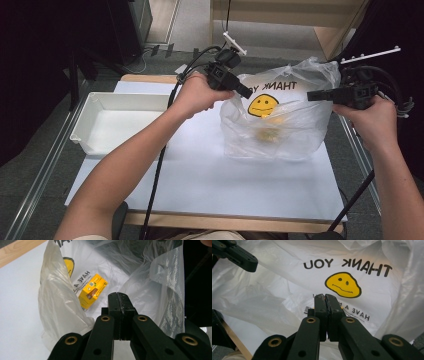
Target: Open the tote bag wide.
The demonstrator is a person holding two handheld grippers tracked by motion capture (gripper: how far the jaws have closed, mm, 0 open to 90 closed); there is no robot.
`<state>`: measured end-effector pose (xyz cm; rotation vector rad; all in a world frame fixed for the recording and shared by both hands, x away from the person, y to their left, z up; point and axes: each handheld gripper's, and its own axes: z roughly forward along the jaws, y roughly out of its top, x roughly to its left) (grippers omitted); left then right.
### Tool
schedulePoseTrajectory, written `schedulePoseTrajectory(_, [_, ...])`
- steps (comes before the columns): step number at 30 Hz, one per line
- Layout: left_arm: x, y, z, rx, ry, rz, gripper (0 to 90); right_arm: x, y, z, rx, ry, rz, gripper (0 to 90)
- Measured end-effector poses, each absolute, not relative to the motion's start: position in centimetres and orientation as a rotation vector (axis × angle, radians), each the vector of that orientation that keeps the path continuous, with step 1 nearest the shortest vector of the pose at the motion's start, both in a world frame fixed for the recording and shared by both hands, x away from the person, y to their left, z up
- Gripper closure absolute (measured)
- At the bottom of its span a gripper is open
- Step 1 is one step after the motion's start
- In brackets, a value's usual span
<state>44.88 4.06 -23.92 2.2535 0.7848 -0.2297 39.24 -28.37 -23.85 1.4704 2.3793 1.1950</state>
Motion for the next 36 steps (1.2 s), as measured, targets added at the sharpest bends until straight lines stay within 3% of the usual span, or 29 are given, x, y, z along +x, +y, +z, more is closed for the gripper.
schedulePoseTrajectory(27, [46.2,3.9,-29.8,2.27,0.902,-0.23,90.0,40.3,-29.7,-29.4,1.63,2.357,1.177,89.3])
schedulePoseTrajectory(36, [46.9,4.5,-32.3,2.234,0.948,-0.282,90.0,40.4,-30.5,-31.7,1.686,2.338,1.208,89.3])
